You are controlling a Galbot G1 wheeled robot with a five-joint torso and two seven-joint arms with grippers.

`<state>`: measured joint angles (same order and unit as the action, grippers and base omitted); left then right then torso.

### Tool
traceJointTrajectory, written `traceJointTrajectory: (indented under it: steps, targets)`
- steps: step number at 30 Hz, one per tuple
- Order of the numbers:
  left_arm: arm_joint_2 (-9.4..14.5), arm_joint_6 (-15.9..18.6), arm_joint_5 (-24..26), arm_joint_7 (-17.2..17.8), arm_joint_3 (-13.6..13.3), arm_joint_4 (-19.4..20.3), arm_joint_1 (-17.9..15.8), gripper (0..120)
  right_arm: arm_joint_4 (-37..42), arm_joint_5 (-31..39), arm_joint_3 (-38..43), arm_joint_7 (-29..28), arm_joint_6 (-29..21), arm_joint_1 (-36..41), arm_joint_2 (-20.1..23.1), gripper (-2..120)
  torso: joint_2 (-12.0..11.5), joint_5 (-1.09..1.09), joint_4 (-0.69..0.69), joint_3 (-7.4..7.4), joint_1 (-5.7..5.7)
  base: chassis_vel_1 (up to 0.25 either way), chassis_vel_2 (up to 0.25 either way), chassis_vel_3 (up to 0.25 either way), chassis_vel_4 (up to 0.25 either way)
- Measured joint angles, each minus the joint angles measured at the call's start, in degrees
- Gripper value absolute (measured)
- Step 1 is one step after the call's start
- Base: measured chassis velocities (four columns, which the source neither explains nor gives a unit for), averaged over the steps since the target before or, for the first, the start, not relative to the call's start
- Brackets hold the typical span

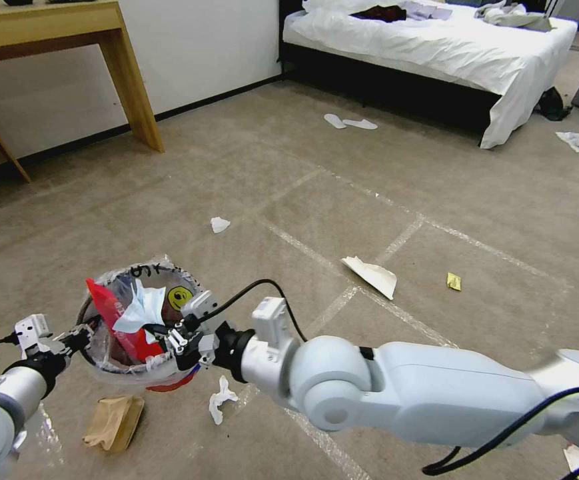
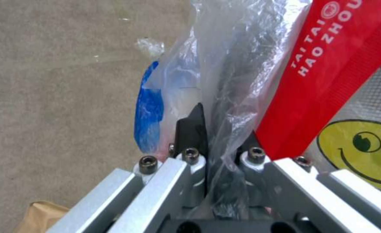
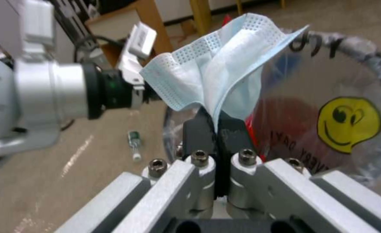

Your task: Pick up the trash bin and place the garbage on the floor into it.

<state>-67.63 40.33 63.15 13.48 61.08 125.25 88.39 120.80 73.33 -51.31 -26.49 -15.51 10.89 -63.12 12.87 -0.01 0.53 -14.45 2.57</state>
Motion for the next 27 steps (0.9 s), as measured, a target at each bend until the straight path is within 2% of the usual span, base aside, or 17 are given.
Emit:
traceJointTrajectory:
  steps: [6, 9, 27]
  targets:
    - [0.0, -0.1, 0.2, -0.1, 0.4, 0.4, 0.1, 3, -3.0, -0.3, -1.1, -0.7, -1.4, -0.7, -3.4, 0, 0.0, 0.0, -0.02, 0.0, 0.0, 0.0, 0.0, 0.0, 0.0]
    - [0.0, -0.1, 0.2, -0.1, 0.4, 0.5, 0.2, 3, -3.9, -0.5, -1.5, -1.2, -2.2, -0.8, -3.7, 0, 0.0, 0.0, -0.01, 0.0, 0.0, 0.0, 0.0, 0.0, 0.0]
    - [-1.1, -0.2, -0.2, -0.3, 0.0, 0.8, 0.2, 3, -6.4, -1.2, 0.0, -4.4, -5.4, 0.0, -0.4, 0, 0.0, 0.01, 0.0, 0.0, 0.0, 0.0, 0.0, 0.0, 0.0]
